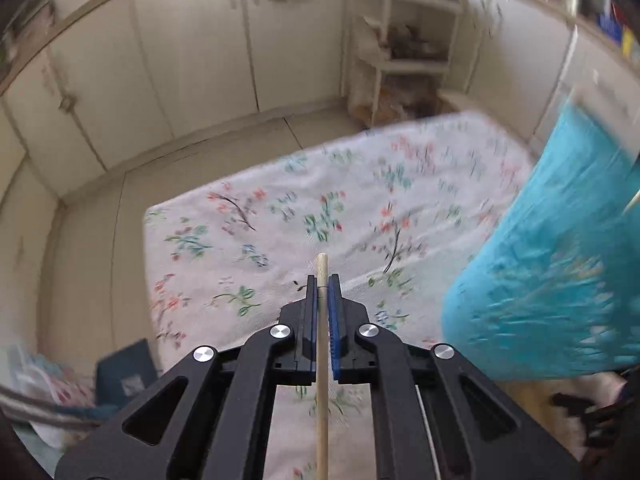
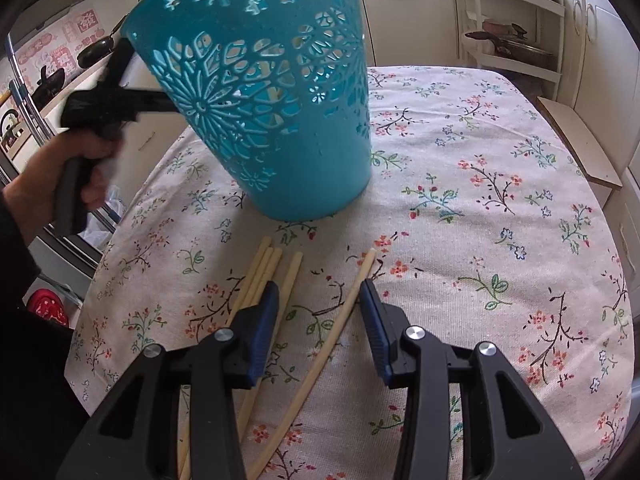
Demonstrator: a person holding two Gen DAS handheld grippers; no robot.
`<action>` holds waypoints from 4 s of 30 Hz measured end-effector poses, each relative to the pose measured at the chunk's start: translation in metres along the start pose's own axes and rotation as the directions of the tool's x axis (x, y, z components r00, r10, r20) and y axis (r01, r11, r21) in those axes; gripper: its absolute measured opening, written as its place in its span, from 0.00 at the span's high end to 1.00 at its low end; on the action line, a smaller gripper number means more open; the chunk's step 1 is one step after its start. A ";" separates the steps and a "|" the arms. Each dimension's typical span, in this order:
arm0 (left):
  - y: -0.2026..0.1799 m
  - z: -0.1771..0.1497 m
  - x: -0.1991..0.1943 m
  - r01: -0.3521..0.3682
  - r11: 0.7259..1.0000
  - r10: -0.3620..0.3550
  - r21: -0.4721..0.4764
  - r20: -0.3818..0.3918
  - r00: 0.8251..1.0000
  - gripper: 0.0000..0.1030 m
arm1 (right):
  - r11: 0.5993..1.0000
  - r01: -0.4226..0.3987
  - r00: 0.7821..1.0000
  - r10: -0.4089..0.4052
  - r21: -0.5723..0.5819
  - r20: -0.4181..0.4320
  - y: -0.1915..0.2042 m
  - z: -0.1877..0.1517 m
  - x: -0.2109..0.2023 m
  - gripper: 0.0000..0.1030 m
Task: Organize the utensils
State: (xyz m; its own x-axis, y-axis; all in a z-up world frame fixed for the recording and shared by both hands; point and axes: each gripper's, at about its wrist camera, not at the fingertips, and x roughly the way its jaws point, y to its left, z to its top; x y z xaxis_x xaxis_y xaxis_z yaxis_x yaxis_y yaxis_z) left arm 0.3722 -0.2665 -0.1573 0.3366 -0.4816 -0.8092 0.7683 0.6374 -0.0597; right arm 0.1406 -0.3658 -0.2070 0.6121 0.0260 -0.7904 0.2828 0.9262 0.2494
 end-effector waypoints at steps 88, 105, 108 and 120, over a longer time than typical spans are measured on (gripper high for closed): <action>-0.042 -0.096 -0.101 -0.077 0.943 0.171 -0.325 0.272 0.947 0.09 | 0.943 -0.324 0.910 0.288 0.076 0.300 0.001 0.070 -0.150 0.95; -0.055 -0.093 -0.100 -0.116 0.956 0.190 -0.268 0.270 0.944 0.07 | 0.996 -0.023 0.822 -0.030 0.086 0.568 0.041 0.134 -0.089 0.95; -0.059 -0.093 -0.103 -0.121 0.960 0.192 -0.252 0.279 0.941 0.07 | 0.997 -0.021 0.844 -0.020 0.070 0.536 0.042 0.116 -0.085 0.93; -0.062 -0.096 -0.106 -0.145 0.958 0.213 -0.247 0.278 0.937 0.07 | 0.999 0.037 0.878 -0.032 -0.002 0.478 0.044 0.020 -0.114 0.65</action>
State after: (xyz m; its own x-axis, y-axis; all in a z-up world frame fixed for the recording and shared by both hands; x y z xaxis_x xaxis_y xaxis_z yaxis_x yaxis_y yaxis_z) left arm 0.2367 -0.1967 -0.1237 0.6302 -0.4823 -0.6085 0.5532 0.8288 -0.0841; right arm 0.0978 -0.3351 -0.0950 0.8812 -0.1862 -0.4346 0.3038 0.9273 0.2187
